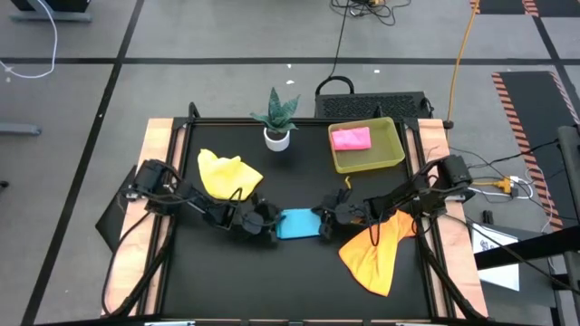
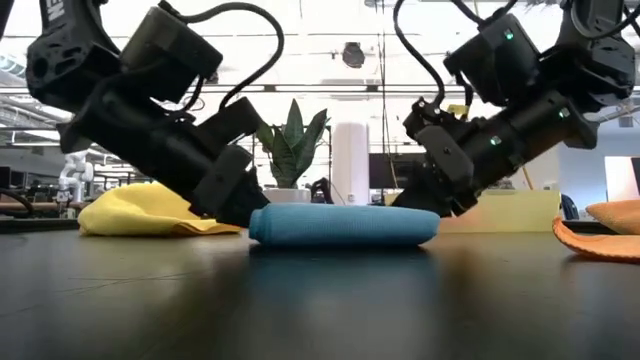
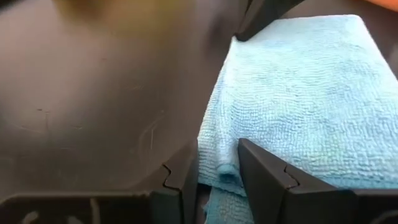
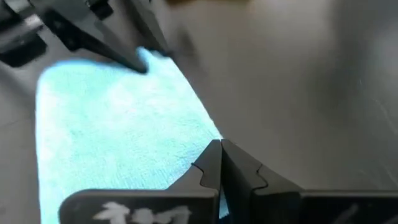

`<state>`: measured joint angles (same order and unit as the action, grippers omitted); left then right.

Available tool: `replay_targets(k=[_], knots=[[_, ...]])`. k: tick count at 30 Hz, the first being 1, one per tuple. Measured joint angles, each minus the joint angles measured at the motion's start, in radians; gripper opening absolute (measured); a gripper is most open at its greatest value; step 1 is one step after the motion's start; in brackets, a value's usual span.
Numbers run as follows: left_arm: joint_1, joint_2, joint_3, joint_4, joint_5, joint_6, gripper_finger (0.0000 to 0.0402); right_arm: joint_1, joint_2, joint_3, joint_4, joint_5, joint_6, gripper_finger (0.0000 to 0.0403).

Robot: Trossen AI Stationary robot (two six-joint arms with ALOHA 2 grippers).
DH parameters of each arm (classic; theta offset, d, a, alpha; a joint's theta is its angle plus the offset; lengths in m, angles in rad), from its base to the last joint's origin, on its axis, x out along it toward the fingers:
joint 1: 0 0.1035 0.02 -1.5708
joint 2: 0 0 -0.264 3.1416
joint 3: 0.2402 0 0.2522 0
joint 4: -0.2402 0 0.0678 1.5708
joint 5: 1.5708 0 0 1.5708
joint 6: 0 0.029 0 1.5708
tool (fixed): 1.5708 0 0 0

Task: Fold microfiber towels
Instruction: Fold the blue microfiber cloth

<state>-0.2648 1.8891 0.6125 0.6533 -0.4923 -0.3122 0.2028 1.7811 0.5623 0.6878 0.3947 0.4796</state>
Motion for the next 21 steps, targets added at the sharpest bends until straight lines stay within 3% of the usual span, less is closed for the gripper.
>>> replay_targets(k=[12,17,21], knots=[[-0.049,-0.164,-0.002,-0.099,0.081,0.002,0.0117,0.033,-0.099,-0.007,0.012,-0.008,-0.068,0.0000],[-0.061,-0.160,-0.002,-0.031,0.162,0.066,0.0117,0.050,-0.089,-0.002,0.091,-0.148,-0.102,0.0000],[-0.047,-0.136,-0.004,-0.064,0.195,0.065,0.0117,0.048,-0.022,0.020,0.093,-0.188,-0.101,0.0000]])
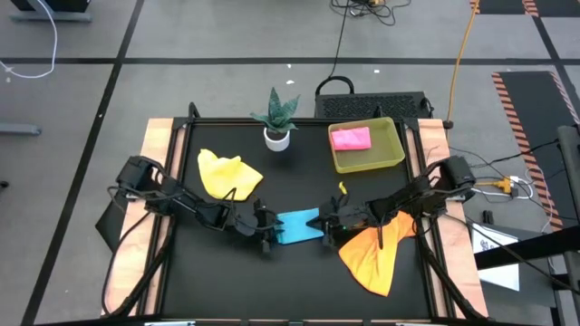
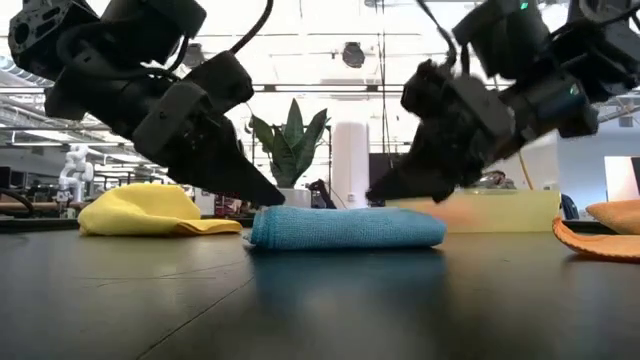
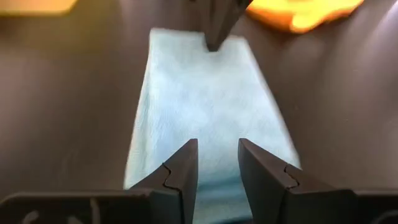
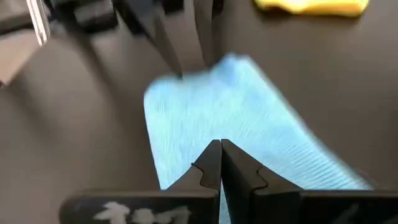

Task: Fold microfiber towels
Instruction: Fold the blue microfiber cloth, then put the folded blue microfiber cloth into the yellow bin

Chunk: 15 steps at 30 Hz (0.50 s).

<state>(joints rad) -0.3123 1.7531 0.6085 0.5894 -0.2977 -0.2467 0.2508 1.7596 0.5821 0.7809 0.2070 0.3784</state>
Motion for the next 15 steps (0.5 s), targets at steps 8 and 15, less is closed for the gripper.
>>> replay_targets(k=[8,15], knots=[[0.009,0.009,0.002,-0.150,0.045,-0.055,0.0117,0.007,0.074,0.010,-0.040,-0.050,-0.011,0.0000],[0.009,-0.055,0.002,-0.110,0.049,-0.086,0.0117,0.038,-0.033,0.010,-0.066,-0.053,-0.134,0.0003]])
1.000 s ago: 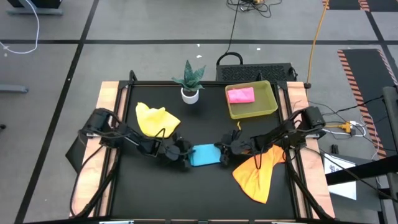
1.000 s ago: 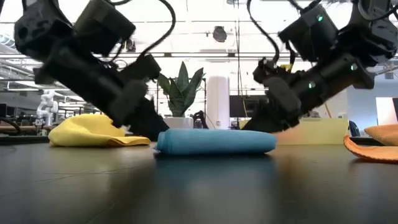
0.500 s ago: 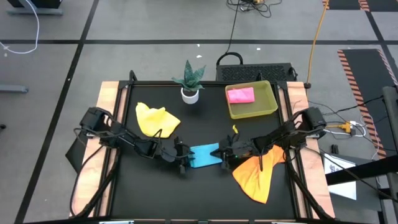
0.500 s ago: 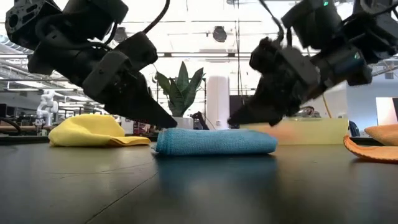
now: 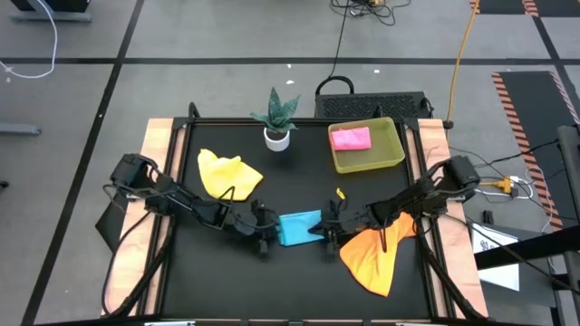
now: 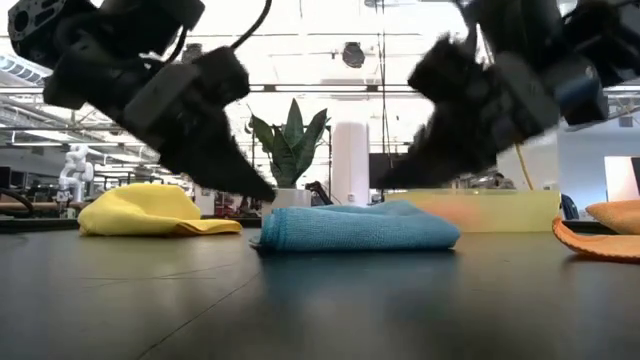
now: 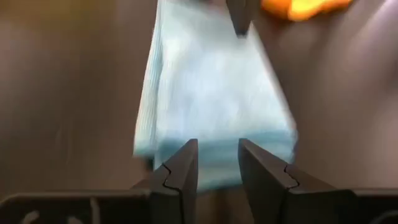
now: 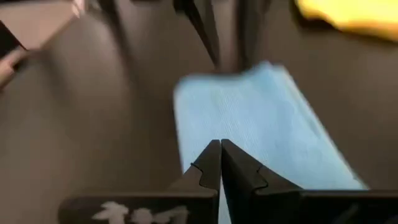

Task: Fold microfiber towels
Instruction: Put the folded blue microfiber cloth into the yellow bin

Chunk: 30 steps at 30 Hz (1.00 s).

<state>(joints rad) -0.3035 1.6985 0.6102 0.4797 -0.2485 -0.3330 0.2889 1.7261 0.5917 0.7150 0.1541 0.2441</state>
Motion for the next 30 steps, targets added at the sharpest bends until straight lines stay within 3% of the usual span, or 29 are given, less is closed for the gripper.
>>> replay_targets(k=[6,13,20,24,30], knots=[[0.020,0.016,0.002,0.161,-0.003,0.049,0.0117,0.039,-0.002,0.086,-0.026,-0.017,-0.083,0.0047],[0.100,0.056,-0.001,0.141,-0.005,0.064,0.0117,0.055,0.088,0.241,-0.193,-0.009,-0.224,0.0144],[0.141,0.141,0.001,0.135,0.079,0.024,0.0117,0.055,0.122,0.292,-0.325,0.029,-0.366,0.0235],[0.141,0.145,0.003,0.123,0.091,0.013,0.0117,0.056,0.122,0.292,-0.366,0.113,-0.455,0.0251],[0.142,0.145,0.002,0.121,0.092,0.013,0.0117,0.051,0.144,0.292,-0.363,0.106,-0.575,0.0232]])
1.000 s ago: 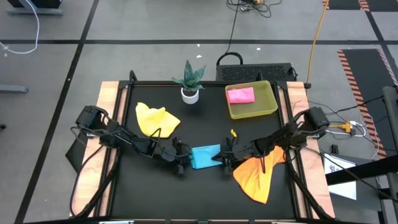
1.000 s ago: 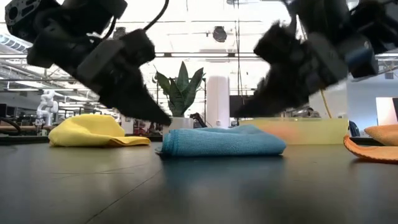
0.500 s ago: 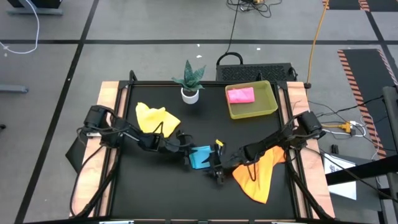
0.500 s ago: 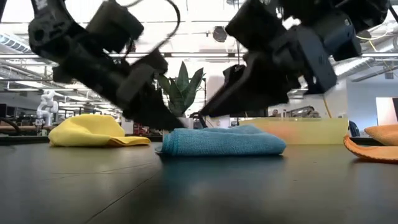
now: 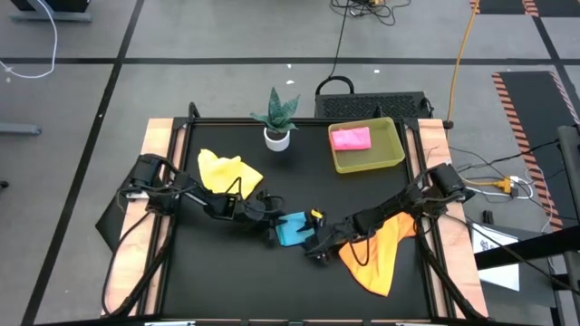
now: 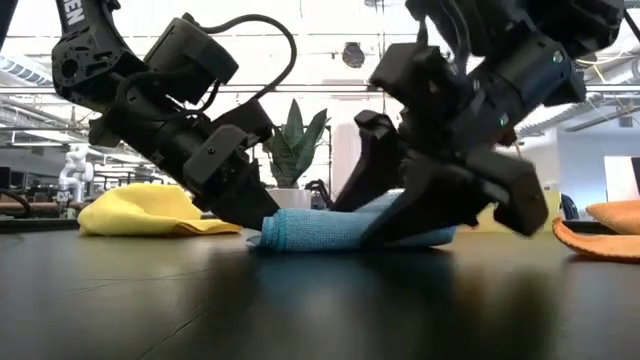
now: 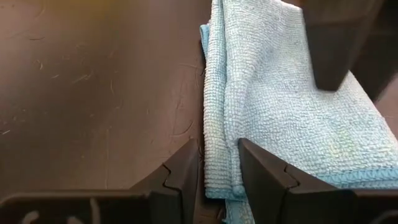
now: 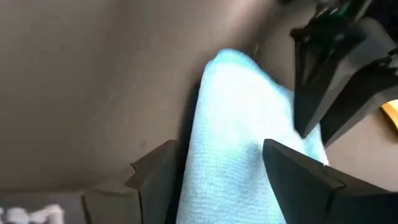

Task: Fold microfiber towels
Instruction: Put the folded blue microfiber cloth into the yellow bin

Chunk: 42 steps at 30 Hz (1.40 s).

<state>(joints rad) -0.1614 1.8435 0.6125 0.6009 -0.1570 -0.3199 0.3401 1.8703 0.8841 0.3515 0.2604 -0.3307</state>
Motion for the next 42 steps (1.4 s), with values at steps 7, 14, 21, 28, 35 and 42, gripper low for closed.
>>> replay_targets(k=[7,14,21,28,35,42], knots=[[0.005,0.000,0.000,-0.015,0.002,-0.004,0.0117,0.007,0.085,0.002,0.116,0.070,-0.047,0.0204],[0.005,0.001,0.000,-0.017,0.002,-0.004,0.0117,0.005,0.085,0.003,0.088,0.094,-0.022,0.0133],[-0.009,-0.055,-0.004,-0.053,0.003,0.039,0.0117,0.003,0.069,0.001,0.076,0.051,-0.020,0.0012],[-0.055,-0.206,-0.005,-0.286,-0.079,0.048,0.0117,-0.006,-0.150,-0.002,-0.094,-0.101,0.116,0.0015],[-0.124,-0.233,-0.003,-0.353,-0.189,0.033,0.0117,-0.078,-0.499,-0.001,-0.429,-0.046,0.150,0.0005],[-0.137,-0.233,-0.003,-0.342,-0.193,0.037,0.0117,-0.339,-0.769,-0.003,-0.790,0.152,-0.052,0.0006]])
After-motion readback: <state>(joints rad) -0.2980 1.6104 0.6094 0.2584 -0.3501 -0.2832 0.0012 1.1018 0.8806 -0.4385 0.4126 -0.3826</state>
